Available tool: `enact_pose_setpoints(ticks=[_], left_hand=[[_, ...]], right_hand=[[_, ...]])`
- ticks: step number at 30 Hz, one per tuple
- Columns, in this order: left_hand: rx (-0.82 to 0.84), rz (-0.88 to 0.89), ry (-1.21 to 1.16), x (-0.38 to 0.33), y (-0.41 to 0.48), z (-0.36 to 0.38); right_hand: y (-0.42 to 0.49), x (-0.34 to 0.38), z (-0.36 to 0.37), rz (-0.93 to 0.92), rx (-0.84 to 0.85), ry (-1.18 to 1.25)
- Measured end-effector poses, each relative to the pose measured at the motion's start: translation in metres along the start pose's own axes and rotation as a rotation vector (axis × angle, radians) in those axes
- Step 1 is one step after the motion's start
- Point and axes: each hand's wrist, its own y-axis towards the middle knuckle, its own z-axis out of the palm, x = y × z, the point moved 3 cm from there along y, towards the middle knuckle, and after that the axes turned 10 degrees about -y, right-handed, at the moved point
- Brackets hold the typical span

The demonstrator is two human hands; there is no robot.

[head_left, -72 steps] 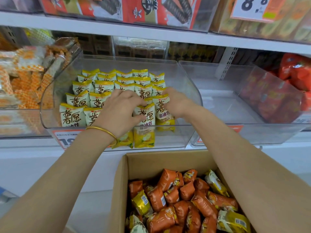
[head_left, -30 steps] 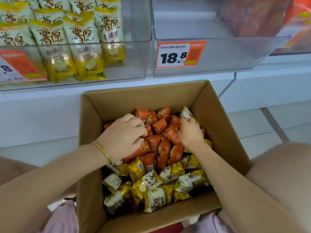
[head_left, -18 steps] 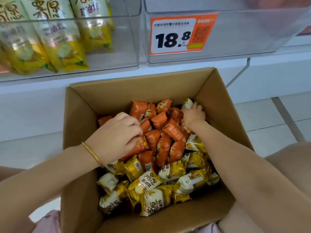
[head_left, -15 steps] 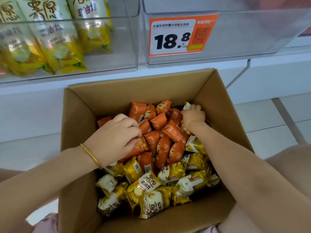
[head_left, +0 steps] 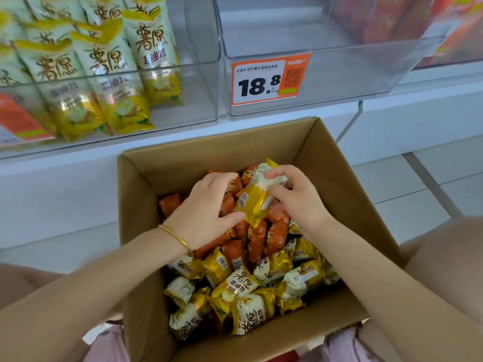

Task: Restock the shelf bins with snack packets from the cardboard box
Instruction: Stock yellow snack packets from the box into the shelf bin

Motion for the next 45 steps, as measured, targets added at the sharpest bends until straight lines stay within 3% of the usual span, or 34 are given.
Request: enact_pose_setpoints(ticks=[4,7,9,11,14,17,21,24,27,29,31,33,36,39,42,45], left_hand=[[-0.019,-0.067,-0.009,0.001,-0.005,0.002],[-0.055,-0.235,-0.159,0.009,-0.007,-0.004],[-0.036,-0.42,-0.28,0.021,-0.007,-0.011],[-0.015,-0.592,-0.502,0.032,-0.011,-0.013],[0.011,-0.685,-0.755,0.038,-0.015,-0.006],[0.06,-0.706,-0.878,0.035,-0.015,0.001],[0.081,-0.688,-1.001,0.028,-0.013,0.001],[0.06,-0.635,-1.041,0.026,-0.011,-0.003],[0.016,-0.598,-1.076,0.027,-0.009,-0.009],[-0.012,-0.592,-1.108,0.028,-0.009,-0.011],[-0.024,-0.565,-1.136,0.025,-0.009,-0.013],[-0.038,-0.534,-1.17,0.02,-0.01,-0.016],[-0.07,-0.492,-1.156,0.019,-0.011,-0.022],[-0.119,-0.476,-1.13,0.02,-0.014,-0.029],[-0.194,-0.46,-1.129,0.02,-0.015,-0.042],[-0.26,-0.412,-1.146,0.017,-0.016,-0.059]], right_hand=[[-0.031,0.027,0.022,0.075,0.346,0.318],[-0.032,0.034,0.019,0.068,0.503,0.288],[-0.009,0.021,0.0,0.039,0.338,0.015],[0.02,-0.007,-0.021,-0.017,0.127,-0.544],[0.033,-0.06,-0.022,0.117,0.217,-1.254],[0.023,-0.087,-0.011,0.154,0.29,-1.612],[0.023,-0.078,-0.012,0.06,0.173,-1.762],[0.021,-0.055,-0.013,0.13,0.121,-1.597],[0.013,-0.017,-0.017,0.098,0.067,-1.013],[0.004,0.001,-0.014,0.142,0.17,-0.539],[-0.006,0.01,-0.004,0.308,0.365,-0.077],[-0.011,0.011,0.006,0.424,0.492,0.216],[-0.012,0.01,0.012,0.46,0.618,0.377],[-0.012,0.018,0.014,0.328,0.711,0.313],[-0.008,0.025,0.013,0.226,0.625,0.199],[-0.008,0.033,0.007,0.208,0.534,0.28]])
